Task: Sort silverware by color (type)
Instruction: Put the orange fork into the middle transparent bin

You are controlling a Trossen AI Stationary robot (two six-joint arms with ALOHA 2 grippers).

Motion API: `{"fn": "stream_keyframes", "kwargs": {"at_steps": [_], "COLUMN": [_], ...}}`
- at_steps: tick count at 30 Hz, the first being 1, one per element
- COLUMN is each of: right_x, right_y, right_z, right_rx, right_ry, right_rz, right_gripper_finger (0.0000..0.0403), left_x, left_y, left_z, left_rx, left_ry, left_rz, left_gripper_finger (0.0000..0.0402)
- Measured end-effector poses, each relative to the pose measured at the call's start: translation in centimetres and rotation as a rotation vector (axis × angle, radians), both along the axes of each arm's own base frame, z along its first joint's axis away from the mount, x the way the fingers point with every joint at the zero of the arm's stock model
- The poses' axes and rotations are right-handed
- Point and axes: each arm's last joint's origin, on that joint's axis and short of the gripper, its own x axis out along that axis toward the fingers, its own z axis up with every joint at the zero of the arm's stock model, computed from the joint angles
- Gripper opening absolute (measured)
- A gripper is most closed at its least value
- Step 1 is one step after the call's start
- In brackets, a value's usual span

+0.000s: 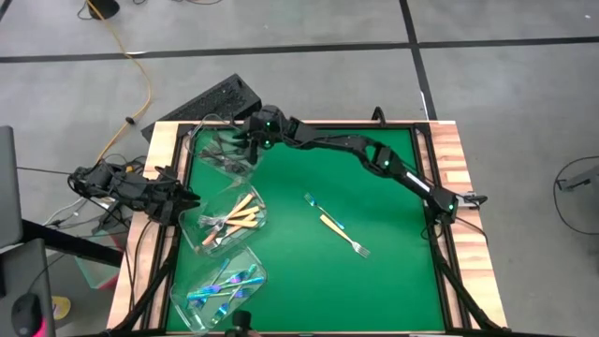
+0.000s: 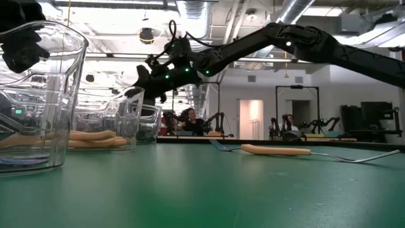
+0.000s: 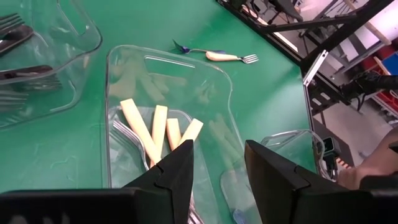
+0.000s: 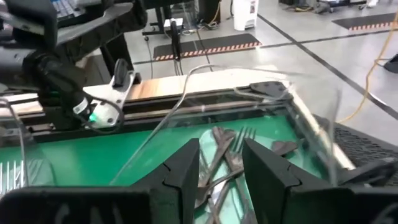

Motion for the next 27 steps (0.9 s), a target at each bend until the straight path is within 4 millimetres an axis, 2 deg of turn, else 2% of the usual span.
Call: {"fn": "stream_keyframes", "kwargs": {"at_steps": [4, 8, 13, 19, 23, 27], "right_x": [-0.7, -1.7, -3.6, -7.8, -10.6, -12.6], "right_y": [-0.9, -1.6, -2.3, -2.9, -2.9, -2.3], "right_z": [1.5, 3.9, 8.2, 12.9, 14.3, 14.5], "right_rx": [0.01, 0.002, -0.079, -0.051, -0.003, 0.025], "right_ry": [-0.028, -0.047, -0.051, 0.097, 0.259, 0.432], "right_rz": [-0.022, -0.044, -0.095, -0.235, -0.341, -0.391], "right_gripper_finger": [0.0143, 0.0143, 0.0143, 0.0143, 0.0138, 0.013], "left_x": [0.0, 0.0, 0.0, 0.0, 0.0, 0.0], "left_y": [0.0, 0.0, 0.0, 0.0, 0.1, 0.1], "left_z": [0.0, 0.0, 0.0, 0.0, 0.0, 0.0], "left_rx": [0.001, 0.001, 0.002, 0.003, -0.001, -0.005], "left_ry": [0.0, -0.001, 0.0, -0.002, -0.003, -0.003], "left_rz": [0.003, 0.003, 0.004, 0.012, 0.022, 0.026], "left_gripper_finger": [0.0128, 0.0128, 0.0128, 0.0128, 0.0128, 0.0128]}}
